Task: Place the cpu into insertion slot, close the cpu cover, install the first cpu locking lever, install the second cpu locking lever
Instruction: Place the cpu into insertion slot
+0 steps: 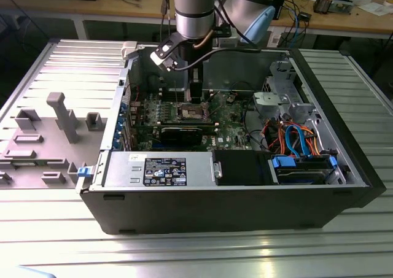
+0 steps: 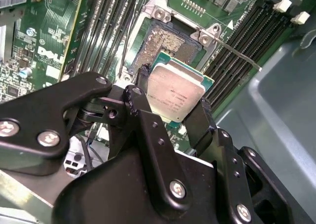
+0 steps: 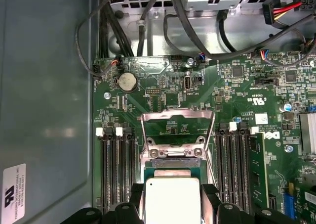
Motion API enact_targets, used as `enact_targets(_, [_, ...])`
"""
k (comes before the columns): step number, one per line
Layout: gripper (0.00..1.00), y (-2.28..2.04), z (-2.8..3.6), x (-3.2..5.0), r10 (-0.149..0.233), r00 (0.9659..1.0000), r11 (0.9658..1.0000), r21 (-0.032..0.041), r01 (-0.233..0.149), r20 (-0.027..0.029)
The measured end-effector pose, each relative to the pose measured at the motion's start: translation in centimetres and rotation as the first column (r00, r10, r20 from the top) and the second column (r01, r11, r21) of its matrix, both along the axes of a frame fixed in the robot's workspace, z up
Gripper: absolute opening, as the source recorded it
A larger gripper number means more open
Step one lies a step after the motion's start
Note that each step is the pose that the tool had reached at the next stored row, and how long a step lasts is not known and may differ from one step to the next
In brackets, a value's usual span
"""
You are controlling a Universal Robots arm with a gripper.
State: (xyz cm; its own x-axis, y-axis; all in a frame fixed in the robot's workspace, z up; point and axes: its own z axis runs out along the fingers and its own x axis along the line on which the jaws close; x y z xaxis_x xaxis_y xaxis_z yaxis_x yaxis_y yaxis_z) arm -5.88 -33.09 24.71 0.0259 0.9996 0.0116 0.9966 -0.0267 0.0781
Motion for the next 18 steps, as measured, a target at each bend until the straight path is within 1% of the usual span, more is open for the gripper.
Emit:
enact_targets(1, [0.55,0.00,-0.26,0.00,0.000,1.0000,1.0000,-0.0001,0.000,0.0002])
enact_targets(3, [0.55,0.00,-0.51,0.00,0.000,1.0000,1.0000,0.0000,0.000,0.0004])
enact_targets(18, [0.55,0.00,-0.62,0.00,0.000,1.0000,1.0000,0.0001,0.000,0.0004])
